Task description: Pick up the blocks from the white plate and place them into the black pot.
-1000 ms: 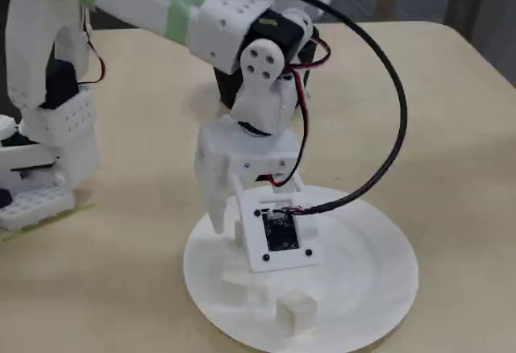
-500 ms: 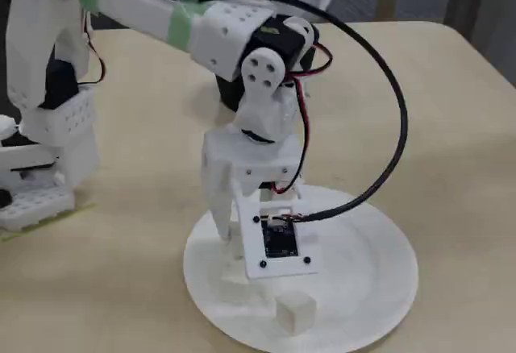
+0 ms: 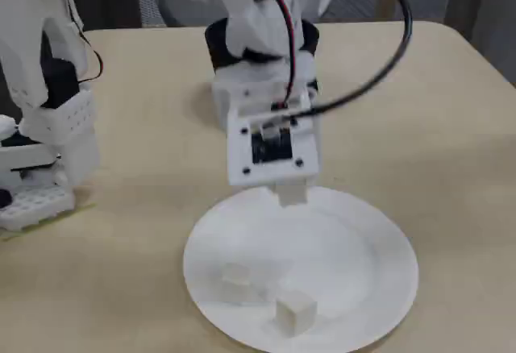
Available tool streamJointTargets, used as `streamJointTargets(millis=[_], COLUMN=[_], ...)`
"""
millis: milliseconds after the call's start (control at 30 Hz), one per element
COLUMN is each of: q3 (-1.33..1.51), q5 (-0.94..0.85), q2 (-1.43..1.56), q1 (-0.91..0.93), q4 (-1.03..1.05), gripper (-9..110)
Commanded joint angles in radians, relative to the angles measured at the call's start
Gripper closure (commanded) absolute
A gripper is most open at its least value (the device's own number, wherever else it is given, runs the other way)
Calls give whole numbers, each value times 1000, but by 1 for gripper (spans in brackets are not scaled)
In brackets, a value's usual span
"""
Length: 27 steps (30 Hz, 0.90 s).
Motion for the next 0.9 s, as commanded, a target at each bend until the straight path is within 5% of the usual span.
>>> streamJointTargets(millis=[0, 267, 500, 867], q3=[-41, -35, -28, 100], q5=[135, 405, 394, 314], q2=[236, 456, 368, 227], q1=[-87, -571, -979, -1071], q4=[-25, -32, -221, -416], gripper=[104, 104, 104, 104])
